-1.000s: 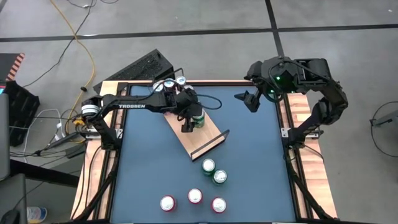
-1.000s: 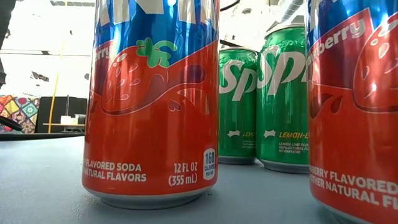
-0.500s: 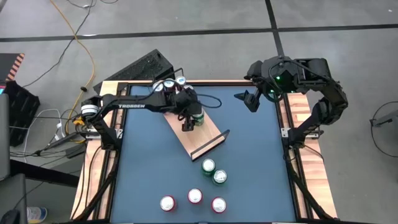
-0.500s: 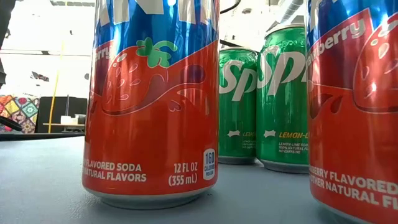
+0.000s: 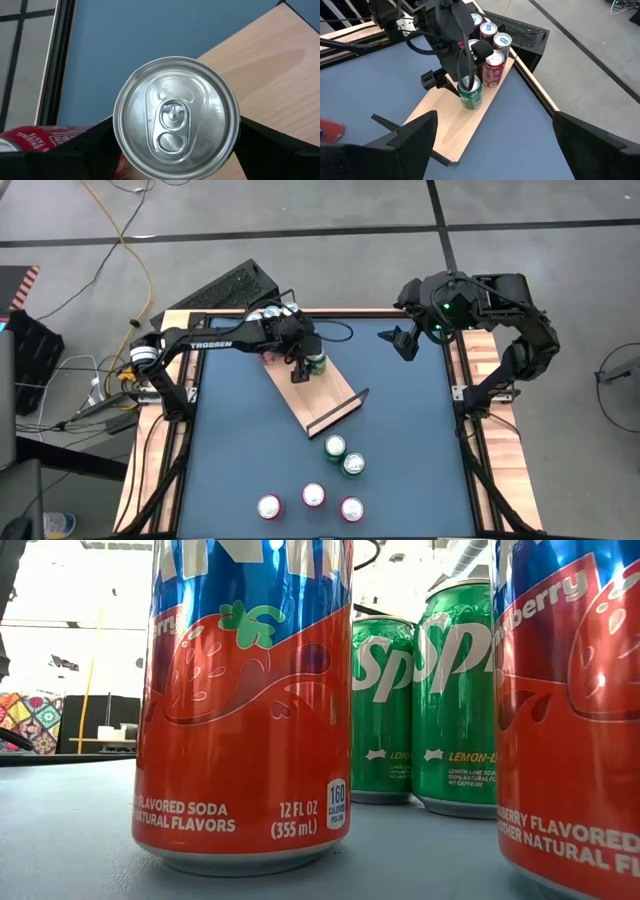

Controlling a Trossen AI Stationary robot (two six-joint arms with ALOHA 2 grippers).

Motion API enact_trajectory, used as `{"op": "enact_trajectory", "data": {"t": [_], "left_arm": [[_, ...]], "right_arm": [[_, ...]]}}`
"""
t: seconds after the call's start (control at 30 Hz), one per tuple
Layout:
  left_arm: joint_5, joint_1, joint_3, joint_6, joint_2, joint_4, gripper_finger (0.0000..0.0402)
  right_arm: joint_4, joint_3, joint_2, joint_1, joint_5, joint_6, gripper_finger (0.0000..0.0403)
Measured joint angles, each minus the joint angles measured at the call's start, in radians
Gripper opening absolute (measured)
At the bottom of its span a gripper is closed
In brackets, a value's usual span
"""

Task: Place canned beverage on shelf
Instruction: Put the bottom green soda can on the shelf

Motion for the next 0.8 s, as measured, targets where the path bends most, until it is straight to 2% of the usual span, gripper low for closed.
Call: {"op": "enact_trajectory", "data": {"t": [0.2, 0.33, 0.53, 0.8], "left_arm": [[-0.002, 0.002, 0.0, 0.001, 0.0, 0.006, 0.0307], [0.058, 0.007, 0.0, -0.014, 0.0, 0.014, 0.0309], [-0.005, 0.006, 0.0, -0.025, 0.0, 0.046, 0.033], [-0.003, 0.006, 0.0, -0.01, 0.004, 0.038, 0.0337]], "right_arm": [[0.0, 0.0, 0.0, 0.0, 0.0, -0.008, 0.038], [0.0, 0.0, 0.0, 0.0, 0.0, -0.008, 0.038], [0.0, 0.0, 0.0, 0.0, 0.0, -0.008, 0.038], [0.0, 0.0, 0.0, 0.0, 0.0, -0.009, 0.038]]}}
